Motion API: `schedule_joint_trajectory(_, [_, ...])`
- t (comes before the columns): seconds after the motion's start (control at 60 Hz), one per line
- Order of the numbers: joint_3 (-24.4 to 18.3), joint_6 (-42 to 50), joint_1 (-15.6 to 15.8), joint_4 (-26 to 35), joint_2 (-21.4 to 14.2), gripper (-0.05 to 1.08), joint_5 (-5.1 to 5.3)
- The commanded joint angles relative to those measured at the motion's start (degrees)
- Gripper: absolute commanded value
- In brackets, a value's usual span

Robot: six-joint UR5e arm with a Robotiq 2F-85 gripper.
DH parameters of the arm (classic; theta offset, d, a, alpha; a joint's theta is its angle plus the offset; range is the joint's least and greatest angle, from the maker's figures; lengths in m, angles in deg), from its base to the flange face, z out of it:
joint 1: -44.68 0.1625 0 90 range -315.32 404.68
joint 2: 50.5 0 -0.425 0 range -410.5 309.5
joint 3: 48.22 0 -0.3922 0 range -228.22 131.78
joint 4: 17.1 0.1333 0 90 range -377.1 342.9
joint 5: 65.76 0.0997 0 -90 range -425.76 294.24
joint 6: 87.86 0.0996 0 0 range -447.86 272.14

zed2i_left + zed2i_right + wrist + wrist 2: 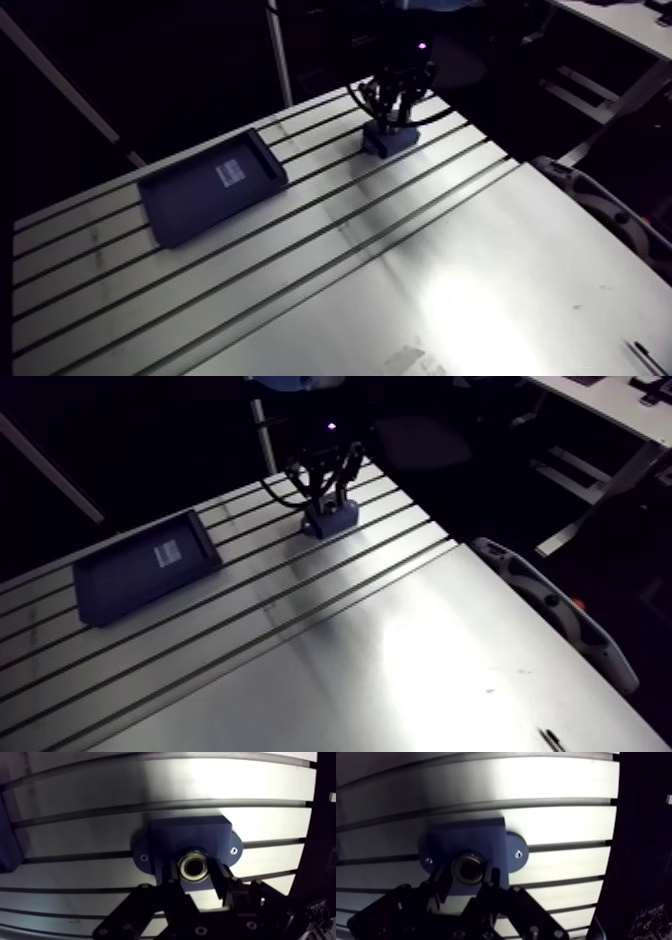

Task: Pick up the bearing and press it into the housing until flush.

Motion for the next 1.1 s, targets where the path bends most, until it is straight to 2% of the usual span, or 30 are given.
schedule_joint_trajectory(0.017, [0.0, 0.0, 0.5, -0.1, 0.0, 0.67, 0.01])
schedule_joint_trajectory(0.267, [-0.3, 0.1, 0.5, -0.1, 0.1, 0.67, 0.01])
schedule_joint_trajectory(0.283, [-0.3, 0.1, 0.5, -0.1, 0.1, 0.62, 0.01])
schedule_joint_trajectory(0.3, [-0.3, 0.1, 0.5, -0.1, 0.1, 0.62, 0.01])
schedule_joint_trajectory(0.317, [-0.2, 0.0, 0.5, -0.5, 0.0, 0.4, 0.01])
schedule_joint_trajectory(0.333, [-0.3, 0.0, 0.5, -1.0, 0.0, 0.06, -0.07])
schedule_joint_trajectory(0.367, [-0.2, -0.1, 0.5, -1.2, 0.0, 0.01, -0.15])
schedule_joint_trajectory(0.483, [-0.2, 0.0, 0.4, -1.2, -0.1, 0.0, -0.33])
schedule_joint_trajectory(0.767, [-1.3, 0.1, 0.4, 0.0, -1.4, 0.0, -0.01])
schedule_joint_trajectory(0.9, [-3.3, 1.5, 0.4, 4.1, -3.1, 0.01, 0.25])
schedule_joint_trajectory(0.917, [-4.0, 1.4, 0.4, 5.7, -3.5, 0.12, 0.27])
schedule_joint_trajectory(0.933, [-4.0, 1.4, 0.4, 5.7, -3.5, 0.12, 0.27])
schedule_joint_trajectory(0.967, [-4.8, 1.6, 0.2, 7.2, -3.9, 0.86, 1.05])
schedule_joint_trajectory(1.0, [-4.8, 1.6, 0.2, 7.2, -3.9, 0.86, 1.05])
schedule_joint_trajectory(1.017, [-4.7, 1.5, 0.1, 7.3, -3.8, 1.0, 1.73])
schedule_joint_trajectory(1.033, [-4.7, 1.3, 0.3, 7.4, -3.6, 1.06, 1.91])
schedule_joint_trajectory(1.1, [-4.5, 1.6, 0.1, 7.8, -3.4, 1.08, 2.11])
